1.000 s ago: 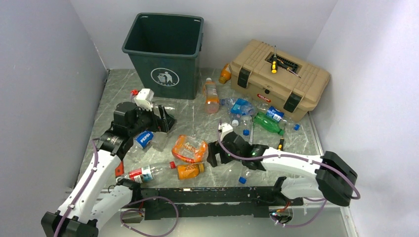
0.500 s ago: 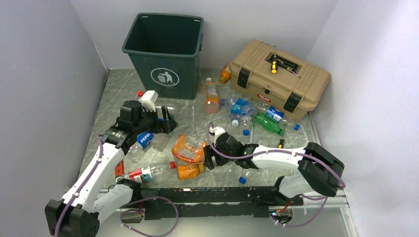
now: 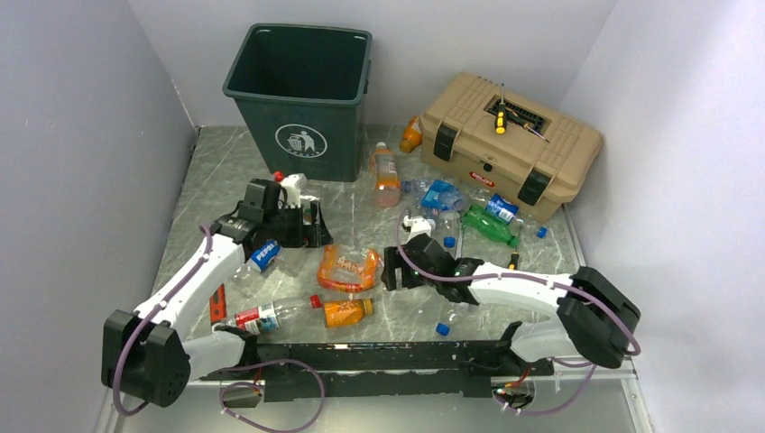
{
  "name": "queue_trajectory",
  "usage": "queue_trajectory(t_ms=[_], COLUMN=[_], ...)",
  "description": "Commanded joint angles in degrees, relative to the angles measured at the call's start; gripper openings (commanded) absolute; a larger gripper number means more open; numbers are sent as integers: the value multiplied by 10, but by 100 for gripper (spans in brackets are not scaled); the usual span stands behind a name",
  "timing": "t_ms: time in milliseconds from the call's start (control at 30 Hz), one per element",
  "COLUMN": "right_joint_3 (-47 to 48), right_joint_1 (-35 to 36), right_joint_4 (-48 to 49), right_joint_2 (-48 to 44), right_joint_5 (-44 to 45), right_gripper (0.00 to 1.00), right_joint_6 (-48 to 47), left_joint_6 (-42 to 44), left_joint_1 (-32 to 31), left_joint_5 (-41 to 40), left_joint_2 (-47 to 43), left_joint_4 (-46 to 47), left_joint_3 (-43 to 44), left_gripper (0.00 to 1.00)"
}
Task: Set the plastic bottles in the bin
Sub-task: Pick up the plastic bottle at the center of the board.
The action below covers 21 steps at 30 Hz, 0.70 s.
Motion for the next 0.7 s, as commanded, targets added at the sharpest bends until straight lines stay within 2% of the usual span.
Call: queue_trajectory(t_ms=[0, 167, 267, 433, 600, 667], right_joint_3=[-14, -38, -42, -106, -147, -167], right_joint_1=[-7, -24, -24, -23, 8, 15], right_joint_4=[-17, -2, -2, 66, 72, 102], right_joint_2=[-67, -140, -158, -178, -195, -192], right_joint_5=[26, -41, -22, 16, 90, 107], right_gripper=[85, 94, 93, 89, 88, 88], right_joint_6=[48, 146, 240, 424, 510, 533], left_joint_6=[8, 6, 2, -4, -4, -4], left_joint_1=[-15, -23, -23, -23, -30, -30], left_joint_5=[28, 34, 32, 16, -2, -6], left_joint_2=[26, 30, 22, 1, -25, -32], left_joint_4=[-13, -7, 2, 6, 6, 6], left_joint_3=[30, 28, 26, 20, 16, 15], left_gripper=[91, 89, 88, 88, 88, 88])
